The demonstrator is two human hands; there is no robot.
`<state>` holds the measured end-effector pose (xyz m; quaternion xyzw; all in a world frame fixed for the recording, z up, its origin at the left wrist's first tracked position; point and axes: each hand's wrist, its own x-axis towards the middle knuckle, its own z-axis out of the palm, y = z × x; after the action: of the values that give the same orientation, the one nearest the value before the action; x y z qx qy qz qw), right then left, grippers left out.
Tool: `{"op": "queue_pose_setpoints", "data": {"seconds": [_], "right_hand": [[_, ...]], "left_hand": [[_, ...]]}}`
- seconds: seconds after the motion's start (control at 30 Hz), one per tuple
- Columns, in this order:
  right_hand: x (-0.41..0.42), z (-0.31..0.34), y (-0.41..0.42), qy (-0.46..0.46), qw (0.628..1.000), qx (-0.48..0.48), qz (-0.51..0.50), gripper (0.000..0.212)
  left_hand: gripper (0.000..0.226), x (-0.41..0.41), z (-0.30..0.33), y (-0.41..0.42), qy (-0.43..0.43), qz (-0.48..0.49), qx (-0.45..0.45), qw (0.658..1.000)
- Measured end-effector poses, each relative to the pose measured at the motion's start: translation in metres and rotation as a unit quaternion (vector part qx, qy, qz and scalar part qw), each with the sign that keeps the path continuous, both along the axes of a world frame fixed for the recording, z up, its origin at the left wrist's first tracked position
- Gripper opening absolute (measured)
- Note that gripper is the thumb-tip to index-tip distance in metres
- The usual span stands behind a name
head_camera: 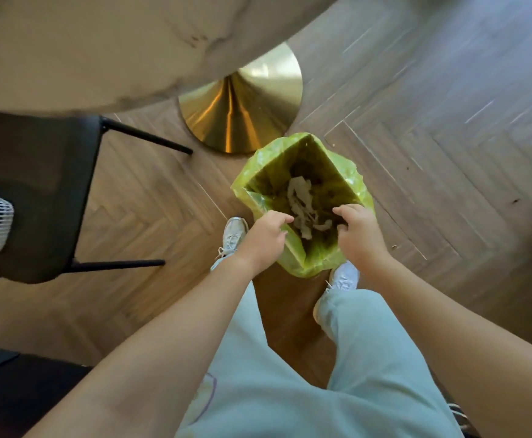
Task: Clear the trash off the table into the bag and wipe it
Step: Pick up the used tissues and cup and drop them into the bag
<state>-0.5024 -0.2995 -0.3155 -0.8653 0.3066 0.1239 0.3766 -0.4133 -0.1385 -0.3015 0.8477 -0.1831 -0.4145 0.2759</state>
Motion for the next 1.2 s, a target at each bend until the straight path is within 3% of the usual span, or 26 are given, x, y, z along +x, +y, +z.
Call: {"op": "queue_pose_setpoints", "data": {"seconds": [0.17, 0.23, 0.43, 0.63, 0.87, 1.07, 1.2], "right_hand": [[0.027, 0.081, 0.0, -0.075, 0.997, -0.013, 0.029, 0.037], [0.038, 0.136, -0.004, -0.147, 0.987, -0.024, 0.061, 0.034], [0.068, 0.189, -0.01, -0.238, 0.967, -0.061, 0.066, 0.027], [0.146, 0.248, 0.004, -0.323, 0.939, -0.098, 0.07, 0.023], [0.25, 0.264, 0.013, -0.326, 0.933, -0.122, 0.09, 0.023], [0.33, 0.257, 0.0, -0.259, 0.956, -0.122, 0.059, 0.03], [0.366, 0.251, -0.004, -0.23, 0.955, -0.173, 0.076, 0.034]], "left_hand": [[0.032, 0.008, 0.08, 0.001, -0.056, 0.013, -0.038, 0.998], [0.03, 0.01, 0.135, 0.003, -0.109, 0.035, -0.078, 0.99], [0.028, 0.018, 0.189, 0.008, -0.152, 0.083, -0.149, 0.974], [0.027, 0.089, 0.239, 0.018, -0.231, 0.152, -0.172, 0.945], [0.027, 0.213, 0.249, 0.031, -0.396, 0.143, -0.095, 0.902], [0.042, 0.295, 0.236, 0.025, -0.421, 0.129, -0.036, 0.897], [0.048, 0.321, 0.225, 0.021, -0.417, 0.109, -0.033, 0.902]]}}
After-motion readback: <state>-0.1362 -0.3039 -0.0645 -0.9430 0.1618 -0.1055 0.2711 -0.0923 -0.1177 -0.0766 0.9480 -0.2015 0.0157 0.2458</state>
